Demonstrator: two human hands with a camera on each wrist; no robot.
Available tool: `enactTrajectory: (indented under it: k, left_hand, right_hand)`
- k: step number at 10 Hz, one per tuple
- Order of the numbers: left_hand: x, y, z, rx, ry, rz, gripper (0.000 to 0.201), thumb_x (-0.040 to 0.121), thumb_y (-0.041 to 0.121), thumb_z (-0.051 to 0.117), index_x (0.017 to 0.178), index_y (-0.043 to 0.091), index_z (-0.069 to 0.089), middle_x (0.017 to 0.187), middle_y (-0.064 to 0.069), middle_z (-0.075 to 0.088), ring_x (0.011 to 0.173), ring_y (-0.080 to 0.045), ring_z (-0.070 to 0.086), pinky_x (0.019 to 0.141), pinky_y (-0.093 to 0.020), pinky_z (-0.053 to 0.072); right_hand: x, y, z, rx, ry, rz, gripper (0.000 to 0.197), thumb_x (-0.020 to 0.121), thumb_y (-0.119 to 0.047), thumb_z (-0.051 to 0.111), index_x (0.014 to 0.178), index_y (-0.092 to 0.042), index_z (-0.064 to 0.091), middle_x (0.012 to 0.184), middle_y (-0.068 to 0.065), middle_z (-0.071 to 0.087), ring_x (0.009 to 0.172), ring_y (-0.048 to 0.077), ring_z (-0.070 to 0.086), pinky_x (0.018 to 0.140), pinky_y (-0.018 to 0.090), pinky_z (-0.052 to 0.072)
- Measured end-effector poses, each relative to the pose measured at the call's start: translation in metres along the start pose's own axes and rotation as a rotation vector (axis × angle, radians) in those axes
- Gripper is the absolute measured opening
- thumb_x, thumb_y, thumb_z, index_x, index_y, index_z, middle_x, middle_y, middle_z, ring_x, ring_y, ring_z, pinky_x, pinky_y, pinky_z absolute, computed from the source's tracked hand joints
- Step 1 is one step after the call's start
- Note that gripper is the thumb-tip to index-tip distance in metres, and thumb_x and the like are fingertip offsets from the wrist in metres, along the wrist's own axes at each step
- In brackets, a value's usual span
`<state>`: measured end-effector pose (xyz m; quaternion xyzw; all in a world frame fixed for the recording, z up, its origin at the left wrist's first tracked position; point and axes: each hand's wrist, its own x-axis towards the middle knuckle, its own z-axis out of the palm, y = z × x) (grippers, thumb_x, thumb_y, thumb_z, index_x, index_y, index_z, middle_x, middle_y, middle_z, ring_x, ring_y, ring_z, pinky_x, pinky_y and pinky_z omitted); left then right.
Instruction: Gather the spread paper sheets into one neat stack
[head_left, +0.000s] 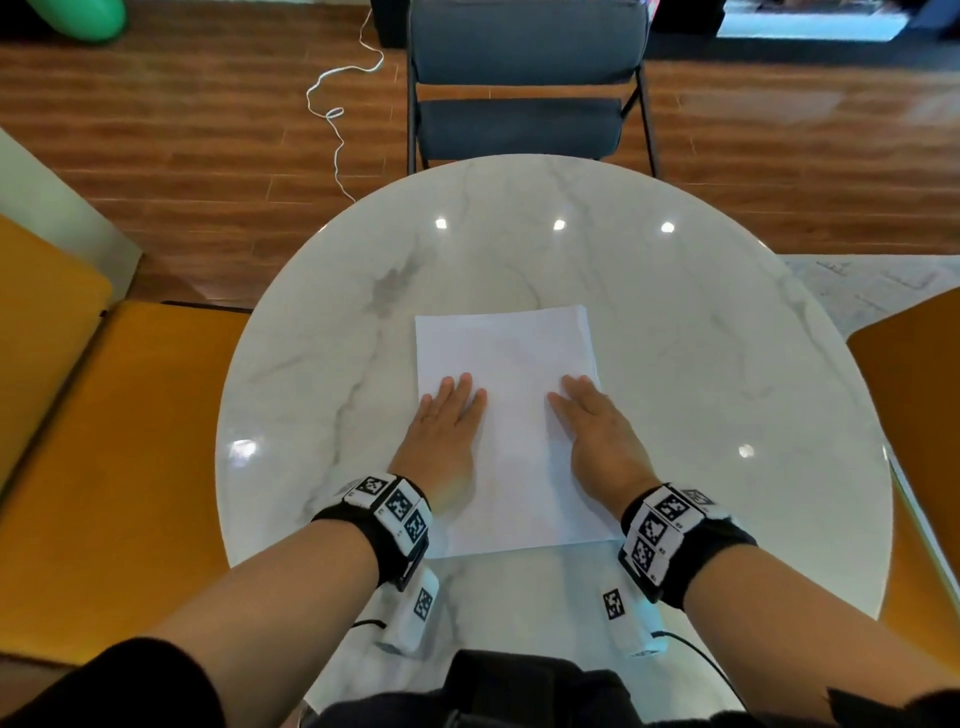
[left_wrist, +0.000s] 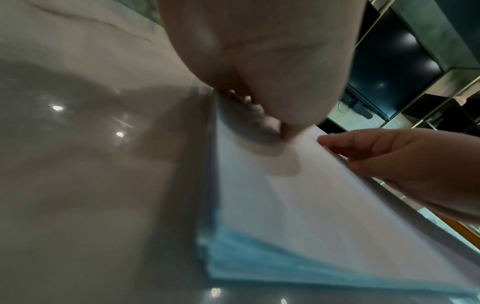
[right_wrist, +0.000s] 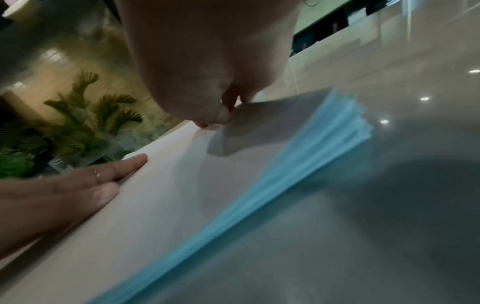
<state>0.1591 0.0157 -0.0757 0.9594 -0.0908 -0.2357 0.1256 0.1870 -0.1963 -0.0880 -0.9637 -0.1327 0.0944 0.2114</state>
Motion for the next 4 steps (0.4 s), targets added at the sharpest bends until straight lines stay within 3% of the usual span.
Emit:
enactTrajectory:
  k: [1, 2, 3, 4]
  left_hand:
    - [-0.0003, -0.0040, 0.0054, 0.049, -0.071, 0.027, 0.096, 0.085, 0.067, 0.037, 0.149, 0.025, -0.021, 0.152, -0.004, -0.038, 0.142, -0.024, -0.034, 0.120, -0.040, -0.015]
    - [-0.0003, -0.0042, 0.0078, 0.092, -0.109, 0.026, 0.121, 0.064, 0.086, 0.042, 0.146, 0.029, -0.028, 0.148, -0.004, -0.046, 0.137, -0.024, -0.042, 0.117, -0.042, -0.019]
    - [-0.0009, -0.0026, 0.0082, 0.096, -0.099, 0.023, 0.126, 0.060, 0.088, 0.042, 0.145, 0.030, -0.029, 0.149, -0.005, -0.046, 0.137, -0.024, -0.043, 0.118, -0.043, -0.019]
    - [-0.0017, -0.0016, 0.0044, 0.086, -0.086, 0.017, 0.124, 0.062, 0.087, 0.043, 0.146, 0.030, -0.028, 0.149, -0.005, -0.045, 0.137, -0.025, -0.043, 0.118, -0.044, -0.018]
  right_hand:
    - [-0.0008, 0.0059, 0.0008, 0.088, -0.082, -0.004, 0.051, 0.096, -0.004, 0.038, 0.146, -0.012, 0.036, 0.160, 0.002, 0.020, 0.149, 0.018, 0.010, 0.121, 0.031, 0.000]
    - [-0.0043, 0.0076, 0.0004, -0.073, -0.220, -0.043, 0.069, 0.097, -0.043, 0.039, 0.153, -0.015, 0.011, 0.161, -0.003, -0.004, 0.149, 0.016, -0.008, 0.118, 0.032, -0.009]
    - [-0.0073, 0.0050, 0.0018, -0.247, -0.261, -0.065, 0.090, 0.084, -0.070, 0.014, 0.153, -0.014, -0.004, 0.160, 0.001, -0.018, 0.148, 0.018, -0.017, 0.116, 0.034, -0.013]
    - [-0.0071, -0.0003, -0.0019, -0.267, -0.274, -0.048, 0.099, 0.074, -0.075, -0.003, 0.152, -0.015, -0.008, 0.160, 0.003, -0.021, 0.147, 0.020, -0.020, 0.116, 0.037, -0.012]
